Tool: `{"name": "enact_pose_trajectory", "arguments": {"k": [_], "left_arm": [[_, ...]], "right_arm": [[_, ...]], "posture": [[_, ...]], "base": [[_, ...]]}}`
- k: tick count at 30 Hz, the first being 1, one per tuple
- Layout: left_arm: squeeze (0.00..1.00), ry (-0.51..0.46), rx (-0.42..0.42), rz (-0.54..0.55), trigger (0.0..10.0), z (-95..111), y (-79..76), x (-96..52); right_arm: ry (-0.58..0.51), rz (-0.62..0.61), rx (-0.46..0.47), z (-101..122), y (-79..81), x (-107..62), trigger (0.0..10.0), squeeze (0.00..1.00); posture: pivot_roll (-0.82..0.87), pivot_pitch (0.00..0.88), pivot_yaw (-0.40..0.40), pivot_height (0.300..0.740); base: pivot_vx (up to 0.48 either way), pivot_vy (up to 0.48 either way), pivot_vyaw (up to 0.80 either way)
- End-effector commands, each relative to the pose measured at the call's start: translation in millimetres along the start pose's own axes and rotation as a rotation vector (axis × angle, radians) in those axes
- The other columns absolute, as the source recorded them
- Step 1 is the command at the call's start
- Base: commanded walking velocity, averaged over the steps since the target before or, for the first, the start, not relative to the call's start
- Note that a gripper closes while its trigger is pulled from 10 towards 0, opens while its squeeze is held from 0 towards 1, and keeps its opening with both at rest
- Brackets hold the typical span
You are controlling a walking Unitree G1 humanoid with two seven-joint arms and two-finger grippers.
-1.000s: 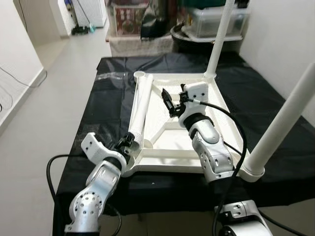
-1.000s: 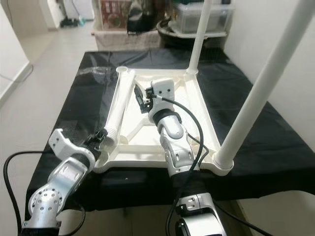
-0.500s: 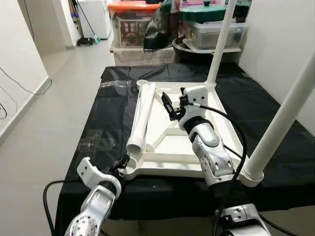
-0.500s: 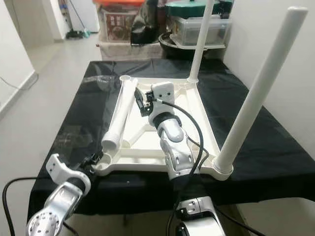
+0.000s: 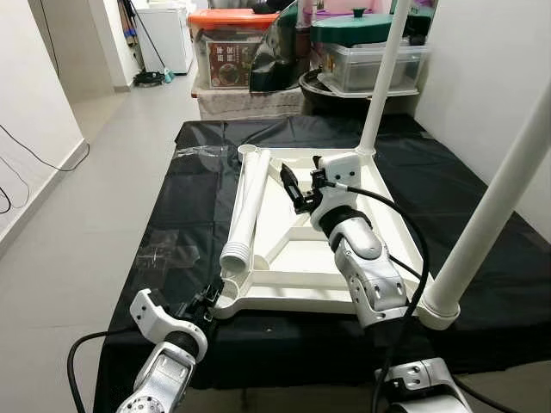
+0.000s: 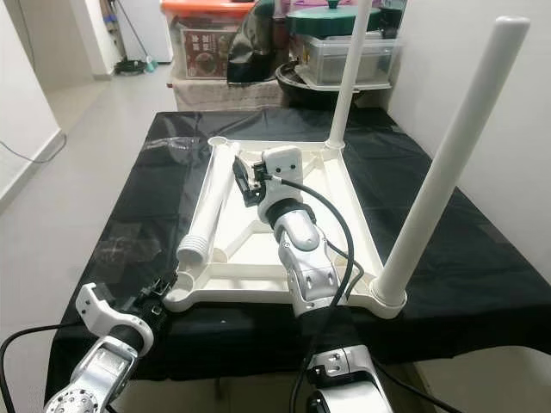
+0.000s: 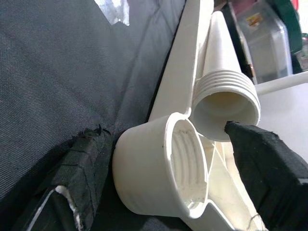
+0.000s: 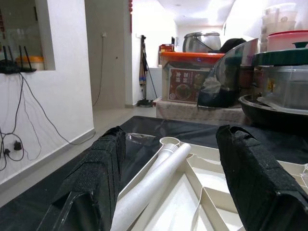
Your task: Building children table
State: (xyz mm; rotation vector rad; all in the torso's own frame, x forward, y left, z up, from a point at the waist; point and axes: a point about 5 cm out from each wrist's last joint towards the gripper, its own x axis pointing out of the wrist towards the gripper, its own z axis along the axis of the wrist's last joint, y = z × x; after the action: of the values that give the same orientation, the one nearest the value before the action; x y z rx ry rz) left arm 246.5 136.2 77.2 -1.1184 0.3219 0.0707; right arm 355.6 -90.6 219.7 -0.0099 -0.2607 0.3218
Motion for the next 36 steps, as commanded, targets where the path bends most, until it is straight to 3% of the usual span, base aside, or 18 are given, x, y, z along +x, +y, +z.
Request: {"name": "enact_pose_trajectory", "arguments": {"k": [1,18,19,20,21,22,23,24,36], "left_arm": [[0.0,0.201,-0.311,0.005,10.0,-58,-122.3,-3.9],[0.0,0.201,-0.311,0.005,10.0,-58,-122.3,-3.9],[0.0,0.209,-0.321,0.002,10.0,-59,-125.6,-4.3],[0.0,-0.151,0.24,0.131,10.0,-11,-71.1,-11.5],[0.0,-0.151,0.24,0.131,10.0,-11,-71.1,-11.5],[0.0,-0.361,0.697,0.171,10.0,22,-47.9,-27.3],[0.0,-0.47,1.017,0.168,10.0,41,-39.9,-40.2],[0.0,-0.514,1.181,0.157,10.0,48,-37.7,-46.9],[0.0,-0.508,1.185,0.148,10.0,45,-33.8,-45.8]], "right_arm": [[0.005,0.001,0.009,-2,0.5,-0.4,10.0,0.0],[0.005,0.001,0.009,-2,0.5,-0.4,10.0,0.0],[0.004,0.0,0.01,-2,0.6,-0.5,10.0,0.0],[0.055,0.056,0.011,-21,11.9,-13.4,10.0,0.0],[0.055,0.056,0.011,-21,11.9,-13.4,10.0,0.0],[0.092,0.097,0.016,-34,20.9,-23.8,10.0,0.0],[0.114,0.122,0.018,-42,26.5,-30.3,10.0,0.0],[0.125,0.134,0.018,-46,29.2,-33.5,10.0,0.0],[0.104,0.149,0.036,-42,30.3,-28.9,10.0,0.0]], "posture": [[0.06,0.104,-0.016,0.74],[0.06,0.104,-0.016,0.74],[0.06,0.0,0.0,0.74],[0.07,0.0,0.0,0.74],[0.07,0.0,0.0,0.74],[0.07,0.0,0.0,0.74],[0.07,0.0,0.0,0.74],[0.07,0.0,0.0,0.74],[0.07,0.0,0.0,0.74]], "base": [[0.0,0.0,0.0],[0.0,0.0,0.0],[0.0,0.0,0.0],[0.0,0.0,0.0],[0.0,0.0,0.0],[0.0,0.0,0.0],[0.0,0.0,0.0],[0.0,0.0,0.0],[0.0,0.0,0.0]]}}
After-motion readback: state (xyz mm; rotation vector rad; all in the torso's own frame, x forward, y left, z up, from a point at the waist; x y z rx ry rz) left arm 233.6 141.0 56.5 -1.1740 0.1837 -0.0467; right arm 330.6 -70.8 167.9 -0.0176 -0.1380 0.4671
